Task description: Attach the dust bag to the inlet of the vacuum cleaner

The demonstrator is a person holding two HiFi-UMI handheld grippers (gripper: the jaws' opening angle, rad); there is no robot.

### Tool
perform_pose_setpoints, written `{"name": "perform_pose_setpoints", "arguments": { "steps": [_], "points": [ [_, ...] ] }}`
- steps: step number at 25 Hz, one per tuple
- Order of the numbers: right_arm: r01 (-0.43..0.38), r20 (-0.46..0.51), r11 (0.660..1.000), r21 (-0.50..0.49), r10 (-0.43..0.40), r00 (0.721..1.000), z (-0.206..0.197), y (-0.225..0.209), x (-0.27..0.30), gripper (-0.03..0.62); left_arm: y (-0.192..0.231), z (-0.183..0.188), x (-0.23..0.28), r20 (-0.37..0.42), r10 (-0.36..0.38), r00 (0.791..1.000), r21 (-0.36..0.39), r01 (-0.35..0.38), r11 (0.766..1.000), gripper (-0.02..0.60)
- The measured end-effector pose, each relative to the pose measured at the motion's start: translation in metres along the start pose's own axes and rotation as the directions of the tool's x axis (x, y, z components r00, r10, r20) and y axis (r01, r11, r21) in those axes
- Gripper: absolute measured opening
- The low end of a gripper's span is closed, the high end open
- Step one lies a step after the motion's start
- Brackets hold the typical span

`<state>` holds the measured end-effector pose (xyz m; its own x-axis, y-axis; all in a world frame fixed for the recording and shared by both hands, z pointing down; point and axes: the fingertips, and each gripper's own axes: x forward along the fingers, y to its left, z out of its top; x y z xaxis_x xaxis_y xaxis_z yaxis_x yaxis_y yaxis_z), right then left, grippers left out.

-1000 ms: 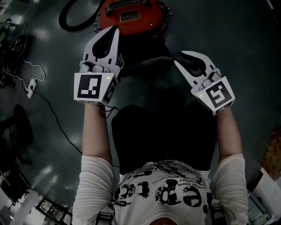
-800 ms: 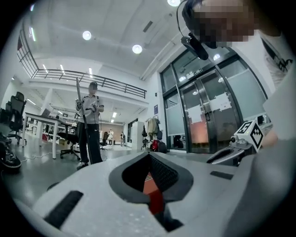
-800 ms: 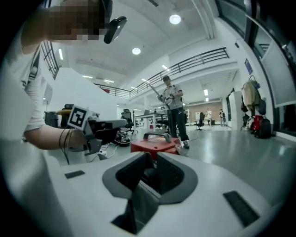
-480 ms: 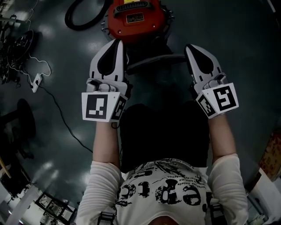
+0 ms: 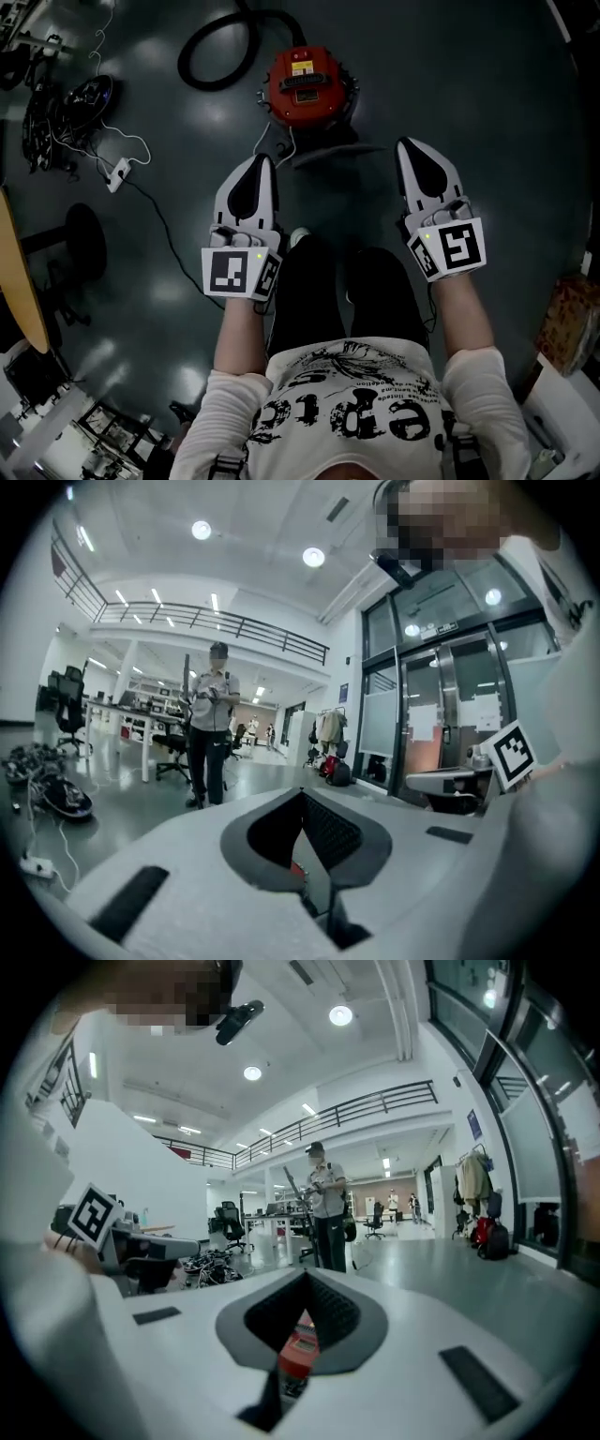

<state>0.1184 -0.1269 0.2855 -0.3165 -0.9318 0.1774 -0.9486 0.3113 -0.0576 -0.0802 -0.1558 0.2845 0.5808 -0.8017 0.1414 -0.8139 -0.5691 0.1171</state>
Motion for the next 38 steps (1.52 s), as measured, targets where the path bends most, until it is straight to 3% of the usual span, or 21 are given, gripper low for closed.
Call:
{"name": "perform_pose_setpoints", "arguments": {
  "steps": [3, 6, 9, 15, 23, 30, 38],
  "points": [
    [-0.001, -0.005, 1.000, -0.008, 0.001, 1.000, 0.070, 0.013, -0.033, 0.002, -0.025, 0.078, -0.027, -0.001, 0.057, 0.998, 0.084, -0.057, 0.995, 0.005],
    [-0.058, -0.026, 0.998, 0.005, 0.059, 0.998, 0.134, 0.044, -0.069, 0.002, -0.059, 0.142, -0.062, -0.019, 0.027, 0.999, 0.108, -0.025, 0.994, 0.005],
    [-0.097, -0.030, 0.994, 0.046, 0.099, 0.995, 0.179, 0.069, -0.102, 0.002, -0.088, 0.184, -0.092, -0.040, -0.010, 0.999, 0.151, 0.016, 0.988, 0.005],
    [-0.100, 0.017, 0.995, -0.028, 0.101, 0.995, 0.233, 0.089, -0.131, 0.002, -0.121, 0.249, -0.120, 0.035, -0.066, 0.997, 0.183, 0.059, 0.981, 0.005],
    [-0.130, 0.098, 0.988, -0.088, 0.138, 0.985, 0.275, 0.118, -0.130, 0.002, -0.100, 0.289, -0.141, 0.127, -0.041, 0.991, 0.135, 0.024, 0.991, 0.005],
    [-0.139, 0.102, 0.984, -0.107, 0.150, 0.983, 0.276, 0.130, -0.126, 0.002, -0.088, 0.297, -0.149, 0.164, -0.033, 0.986, 0.118, 0.014, 0.993, 0.004],
    [-0.131, 0.097, 0.983, -0.130, 0.144, 0.985, 0.276, 0.129, -0.126, 0.002, -0.097, 0.301, -0.145, 0.171, -0.076, 0.982, 0.158, 0.049, 0.986, 0.005]
  ]
}}
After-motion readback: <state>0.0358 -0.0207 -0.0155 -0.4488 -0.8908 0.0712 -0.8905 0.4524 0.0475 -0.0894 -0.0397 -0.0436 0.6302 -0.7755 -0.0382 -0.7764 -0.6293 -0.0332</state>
